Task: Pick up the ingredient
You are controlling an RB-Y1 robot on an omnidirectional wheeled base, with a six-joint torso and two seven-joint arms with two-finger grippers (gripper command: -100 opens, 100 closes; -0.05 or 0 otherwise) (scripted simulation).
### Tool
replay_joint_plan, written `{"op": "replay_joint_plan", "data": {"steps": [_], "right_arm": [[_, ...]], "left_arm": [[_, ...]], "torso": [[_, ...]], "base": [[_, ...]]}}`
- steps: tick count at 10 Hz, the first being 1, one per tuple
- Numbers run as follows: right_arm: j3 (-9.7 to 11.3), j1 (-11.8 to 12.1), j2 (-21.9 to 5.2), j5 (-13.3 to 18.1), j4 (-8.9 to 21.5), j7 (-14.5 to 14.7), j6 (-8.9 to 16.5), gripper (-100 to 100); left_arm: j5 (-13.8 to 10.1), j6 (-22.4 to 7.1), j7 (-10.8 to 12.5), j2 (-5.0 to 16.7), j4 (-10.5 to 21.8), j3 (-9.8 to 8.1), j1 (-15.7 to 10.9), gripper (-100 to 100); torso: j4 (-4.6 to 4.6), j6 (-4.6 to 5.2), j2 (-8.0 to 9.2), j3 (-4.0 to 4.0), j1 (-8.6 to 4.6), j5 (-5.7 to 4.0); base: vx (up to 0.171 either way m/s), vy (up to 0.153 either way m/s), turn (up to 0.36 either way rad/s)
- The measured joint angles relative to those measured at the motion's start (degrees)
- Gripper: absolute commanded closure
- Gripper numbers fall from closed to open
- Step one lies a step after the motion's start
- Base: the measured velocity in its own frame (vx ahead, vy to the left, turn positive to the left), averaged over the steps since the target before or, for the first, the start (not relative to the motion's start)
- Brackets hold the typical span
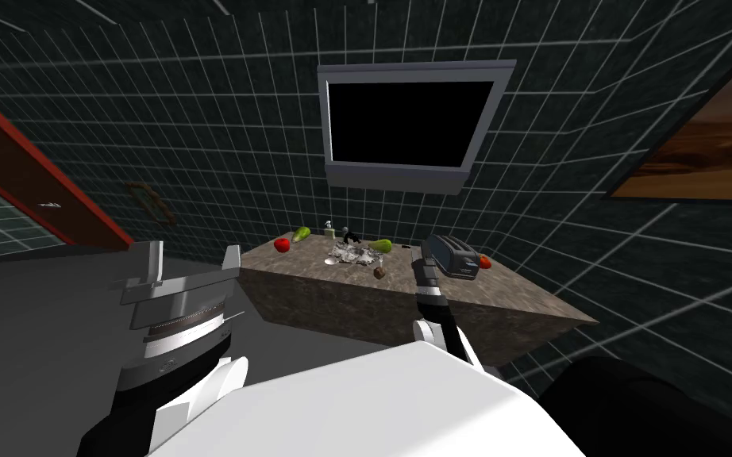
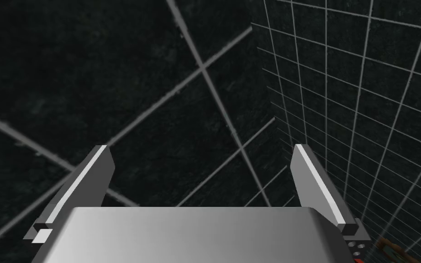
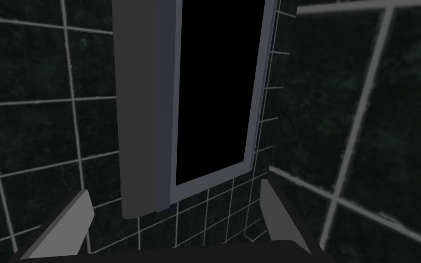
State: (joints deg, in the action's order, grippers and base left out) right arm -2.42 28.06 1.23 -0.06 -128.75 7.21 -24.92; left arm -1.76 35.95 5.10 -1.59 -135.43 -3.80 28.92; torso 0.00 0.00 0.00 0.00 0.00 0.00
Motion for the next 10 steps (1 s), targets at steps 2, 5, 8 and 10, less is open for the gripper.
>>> {"op": "replay_joint_plan", "data": {"steps": [2,5,8,10], "right_arm": [[-0.49,0.87,-2.40,0.98,0.05,0.66,0.43,-100],[-2.06,2.92,-6.47,3.99,0.24,2.88,2.26,-100],[-4.30,6.77,-10.17,8.60,-0.35,6.12,5.32,-100],[-5.74,10.02,-12.07,12.27,-0.17,9.11,6.97,-100]], "left_arm": [[0.00,0.00,0.00,0.00,0.00,0.00,0.00,0],[0.00,0.00,0.00,0.00,0.00,0.00,-0.01,0],[0.00,0.00,0.00,0.00,0.00,0.00,-0.01,0],[0.00,0.00,0.00,0.00,0.00,0.00,-0.01,0]], "torso": [[0.01,-0.01,0.07,0.04,0.00,0.00],[0.03,-0.02,0.15,0.09,0.00,0.00],[0.05,-0.01,0.22,0.13,0.04,0.01],[0.05,-0.02,0.19,0.11,0.01,0.01]], "base": [[-0.023,0.007,0.100],[-0.038,0.010,0.139],[-0.050,0.018,0.199],[-0.037,0.005,0.168]]}}
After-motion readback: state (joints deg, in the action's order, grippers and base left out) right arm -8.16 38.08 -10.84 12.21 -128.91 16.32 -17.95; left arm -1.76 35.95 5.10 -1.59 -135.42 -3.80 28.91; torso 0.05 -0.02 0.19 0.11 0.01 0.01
